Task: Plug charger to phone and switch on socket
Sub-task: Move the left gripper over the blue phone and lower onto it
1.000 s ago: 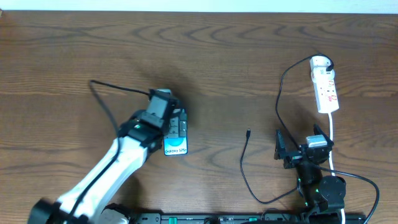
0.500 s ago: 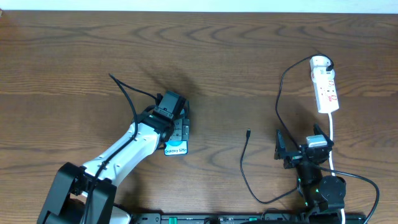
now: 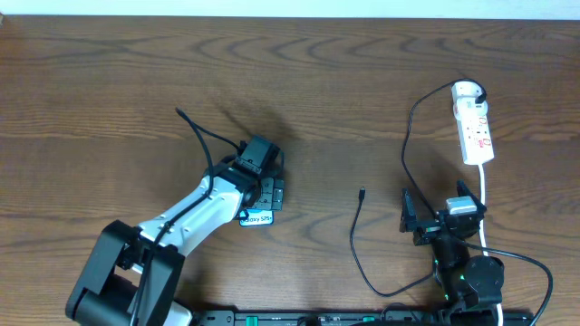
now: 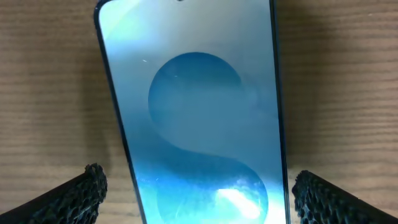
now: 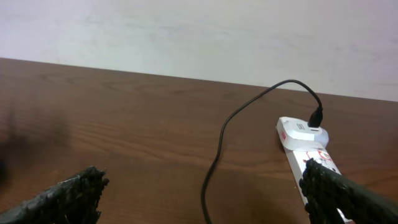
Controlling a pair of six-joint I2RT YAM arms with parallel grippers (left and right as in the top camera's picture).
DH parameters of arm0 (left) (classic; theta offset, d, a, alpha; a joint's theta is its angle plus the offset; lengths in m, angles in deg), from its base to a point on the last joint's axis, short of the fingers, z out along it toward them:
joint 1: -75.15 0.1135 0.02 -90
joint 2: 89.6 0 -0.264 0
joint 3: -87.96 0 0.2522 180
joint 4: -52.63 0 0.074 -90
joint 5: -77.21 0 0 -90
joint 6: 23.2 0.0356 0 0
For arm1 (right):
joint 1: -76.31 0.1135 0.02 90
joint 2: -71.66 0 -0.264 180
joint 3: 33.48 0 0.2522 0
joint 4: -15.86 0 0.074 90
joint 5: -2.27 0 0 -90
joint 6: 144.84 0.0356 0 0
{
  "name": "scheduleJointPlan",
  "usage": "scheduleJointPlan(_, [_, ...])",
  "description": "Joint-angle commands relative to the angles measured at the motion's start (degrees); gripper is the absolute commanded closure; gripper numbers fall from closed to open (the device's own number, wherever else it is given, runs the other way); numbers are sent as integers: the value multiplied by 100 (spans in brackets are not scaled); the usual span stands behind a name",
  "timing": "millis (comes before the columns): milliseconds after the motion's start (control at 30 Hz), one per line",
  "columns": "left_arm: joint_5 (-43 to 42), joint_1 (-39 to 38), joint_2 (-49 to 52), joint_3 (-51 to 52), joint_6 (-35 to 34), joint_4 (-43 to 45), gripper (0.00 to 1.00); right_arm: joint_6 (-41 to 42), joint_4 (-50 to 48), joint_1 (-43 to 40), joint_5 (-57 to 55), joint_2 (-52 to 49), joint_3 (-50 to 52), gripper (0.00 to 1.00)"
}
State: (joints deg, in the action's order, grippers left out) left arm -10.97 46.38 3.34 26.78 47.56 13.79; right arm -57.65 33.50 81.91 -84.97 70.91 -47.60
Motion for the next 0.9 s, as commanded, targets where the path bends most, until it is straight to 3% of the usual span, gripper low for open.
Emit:
scheduleJointPlan(0, [55, -9, 144, -146, 96, 33, 2, -70, 26, 37, 17, 4, 4, 1])
scheduleJointPlan(867, [-140, -35, 511, -146, 94, -17, 1, -70, 26, 37, 17, 4, 4, 1])
